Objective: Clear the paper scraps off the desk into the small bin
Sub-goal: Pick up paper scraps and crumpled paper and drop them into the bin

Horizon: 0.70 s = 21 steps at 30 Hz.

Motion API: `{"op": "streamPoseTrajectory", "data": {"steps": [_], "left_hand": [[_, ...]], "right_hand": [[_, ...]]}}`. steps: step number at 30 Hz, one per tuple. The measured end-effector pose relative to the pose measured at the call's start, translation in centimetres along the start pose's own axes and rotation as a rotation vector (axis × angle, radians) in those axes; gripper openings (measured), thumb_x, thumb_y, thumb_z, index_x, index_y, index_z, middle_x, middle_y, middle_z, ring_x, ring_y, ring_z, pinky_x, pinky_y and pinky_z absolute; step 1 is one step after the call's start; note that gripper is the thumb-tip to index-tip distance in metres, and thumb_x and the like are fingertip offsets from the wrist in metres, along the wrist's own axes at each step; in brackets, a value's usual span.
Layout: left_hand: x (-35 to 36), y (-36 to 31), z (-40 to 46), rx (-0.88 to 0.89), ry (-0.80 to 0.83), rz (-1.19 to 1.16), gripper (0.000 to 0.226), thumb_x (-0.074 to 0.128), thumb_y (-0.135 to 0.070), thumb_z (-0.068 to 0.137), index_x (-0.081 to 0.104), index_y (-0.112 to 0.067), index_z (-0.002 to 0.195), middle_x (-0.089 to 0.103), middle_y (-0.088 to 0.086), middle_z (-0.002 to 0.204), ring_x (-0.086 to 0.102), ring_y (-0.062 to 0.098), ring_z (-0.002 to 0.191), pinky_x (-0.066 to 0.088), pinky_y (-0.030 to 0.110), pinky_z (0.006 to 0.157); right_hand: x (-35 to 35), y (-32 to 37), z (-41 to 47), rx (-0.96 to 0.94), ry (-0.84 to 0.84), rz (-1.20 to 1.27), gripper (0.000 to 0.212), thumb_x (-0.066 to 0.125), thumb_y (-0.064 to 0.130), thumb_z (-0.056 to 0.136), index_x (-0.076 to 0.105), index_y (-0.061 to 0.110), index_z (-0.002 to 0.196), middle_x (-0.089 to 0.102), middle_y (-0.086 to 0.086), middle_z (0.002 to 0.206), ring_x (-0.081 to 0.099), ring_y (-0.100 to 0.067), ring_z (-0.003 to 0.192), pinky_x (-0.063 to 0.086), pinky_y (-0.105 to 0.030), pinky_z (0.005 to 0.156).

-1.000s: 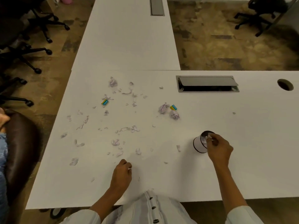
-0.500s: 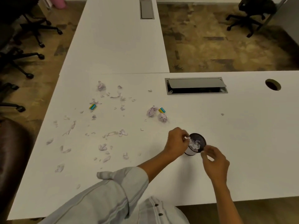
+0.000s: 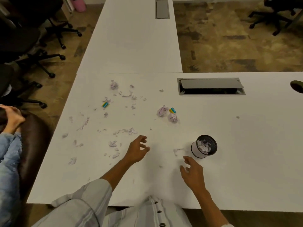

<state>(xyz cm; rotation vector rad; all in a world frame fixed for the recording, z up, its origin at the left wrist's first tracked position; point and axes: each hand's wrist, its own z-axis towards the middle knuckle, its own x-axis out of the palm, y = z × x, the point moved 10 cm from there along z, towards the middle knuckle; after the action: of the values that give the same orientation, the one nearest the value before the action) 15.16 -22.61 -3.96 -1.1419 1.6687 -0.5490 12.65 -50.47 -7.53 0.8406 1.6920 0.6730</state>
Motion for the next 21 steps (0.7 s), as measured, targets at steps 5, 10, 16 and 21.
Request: {"op": "streamPoseTrajectory", "data": {"steps": [5,10,16,21], "left_hand": [[-7.5,9.8,-4.9,-0.133,-0.190,0.247,0.068,0.081,-0.021,0.073,0.048,-0.006,0.131,0.052,0.014,0.131,0.049,0.031,0.121,0.041,0.039,0.102],[-13.6,16.8,-8.2,-0.313,-0.302,0.400,0.085,0.084,-0.034,0.067,0.042,-0.008,0.136,0.045,0.016,0.140,0.036,0.033,0.132,0.027,0.045,0.110],[-17.1,19.4,-8.1,-0.375,-0.299,0.495,0.094,0.082,-0.042,0.066,0.034,-0.015,0.141,0.031,0.019,0.148,0.020,0.036,0.140,0.027,0.051,0.111],[-18.6,20.7,-7.5,-0.402,-0.272,0.473,0.093,0.082,-0.035,0.068,0.030,-0.020,0.144,0.020,0.019,0.152,0.016,0.039,0.138,0.031,0.052,0.109]], "right_hand": [[5.3,0.9,3.8,-0.066,0.175,-0.342,0.075,0.059,0.025,0.092,0.018,0.002,0.150,0.014,-0.013,0.161,0.011,-0.026,0.149,0.019,-0.035,0.119],[8.5,2.4,5.0,-0.088,0.218,-0.486,0.073,0.050,0.033,0.097,0.012,0.003,0.151,0.008,-0.014,0.161,0.002,-0.027,0.150,0.014,-0.041,0.122],[12.2,5.5,2.4,-0.297,0.212,-0.697,0.041,0.054,-0.006,0.088,0.056,0.007,0.127,0.047,-0.012,0.144,0.041,-0.029,0.131,0.056,-0.035,0.083],[11.9,6.1,2.6,-0.276,0.146,-0.663,0.032,0.055,-0.011,0.083,0.071,0.007,0.105,0.068,-0.008,0.107,0.061,-0.025,0.095,0.053,-0.031,0.074]]}}
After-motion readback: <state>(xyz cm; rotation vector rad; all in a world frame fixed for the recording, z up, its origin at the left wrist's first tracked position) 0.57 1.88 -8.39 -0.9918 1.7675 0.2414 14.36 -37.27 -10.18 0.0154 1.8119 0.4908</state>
